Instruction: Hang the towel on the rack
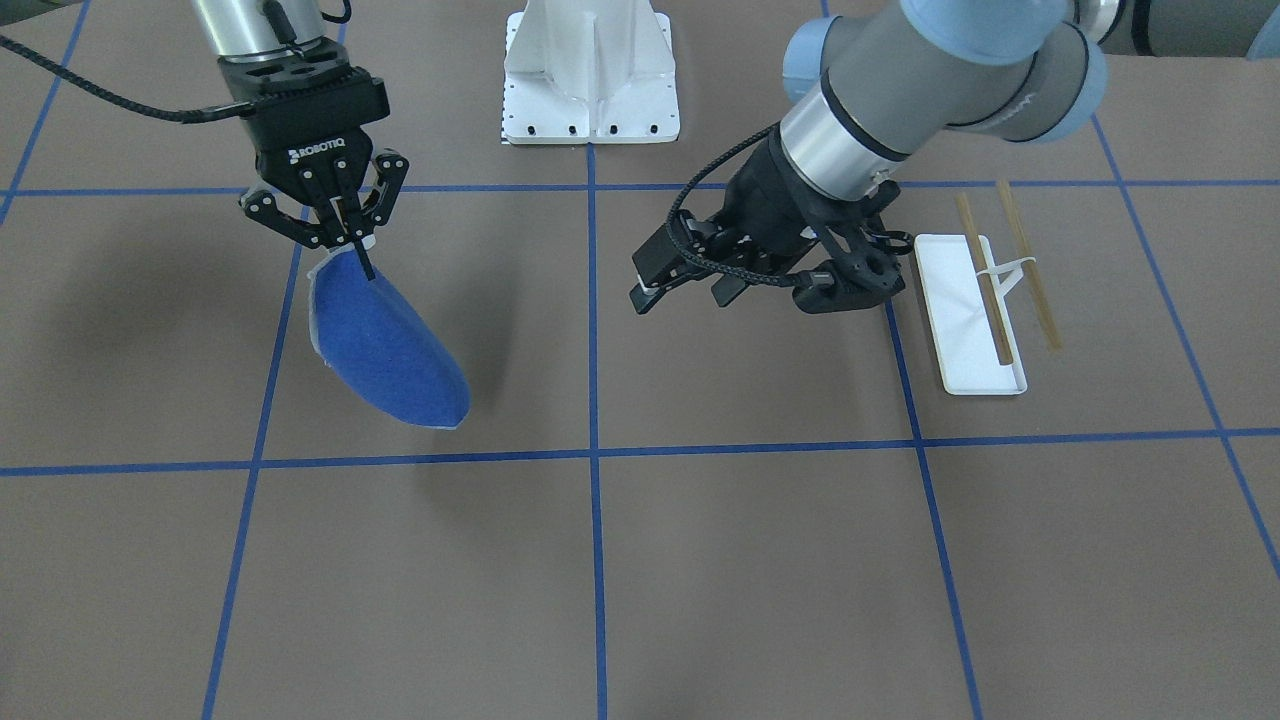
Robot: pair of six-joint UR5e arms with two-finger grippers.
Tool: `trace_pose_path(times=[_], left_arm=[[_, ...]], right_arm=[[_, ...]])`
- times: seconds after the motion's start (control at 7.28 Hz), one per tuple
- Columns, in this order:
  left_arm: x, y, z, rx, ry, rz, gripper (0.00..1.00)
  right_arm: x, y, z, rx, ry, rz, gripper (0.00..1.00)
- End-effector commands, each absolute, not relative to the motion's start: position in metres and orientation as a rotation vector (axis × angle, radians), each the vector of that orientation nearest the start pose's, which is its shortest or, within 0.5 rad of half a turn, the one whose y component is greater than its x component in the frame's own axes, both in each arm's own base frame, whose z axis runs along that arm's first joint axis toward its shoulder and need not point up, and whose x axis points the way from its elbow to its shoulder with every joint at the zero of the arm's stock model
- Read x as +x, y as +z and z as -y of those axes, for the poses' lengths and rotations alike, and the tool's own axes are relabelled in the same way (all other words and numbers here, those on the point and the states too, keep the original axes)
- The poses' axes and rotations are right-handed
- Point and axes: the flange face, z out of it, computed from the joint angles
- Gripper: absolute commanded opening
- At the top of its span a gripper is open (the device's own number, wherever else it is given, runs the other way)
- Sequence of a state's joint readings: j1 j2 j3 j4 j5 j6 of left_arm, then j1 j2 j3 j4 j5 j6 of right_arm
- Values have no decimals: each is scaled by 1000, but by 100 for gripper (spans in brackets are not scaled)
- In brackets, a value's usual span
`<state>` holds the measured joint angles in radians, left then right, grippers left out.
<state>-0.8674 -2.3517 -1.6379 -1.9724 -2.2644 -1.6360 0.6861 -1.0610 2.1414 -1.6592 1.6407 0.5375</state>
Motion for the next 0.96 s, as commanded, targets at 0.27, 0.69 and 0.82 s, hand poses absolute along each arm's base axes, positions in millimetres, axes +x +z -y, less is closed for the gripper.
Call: trace_pose_path(times=[0.27, 0.69, 0.82], left_arm=[[426, 84, 536, -61, -359, -1376, 97], [450, 75, 522, -63, -377, -1392, 97], [451, 74, 521, -68, -389, -1397, 97]], right_arm=[[-342, 123, 374, 718, -319, 857, 0], [-335, 107, 355, 747, -335, 902, 0], [-326, 106, 353, 753, -325, 912, 0]])
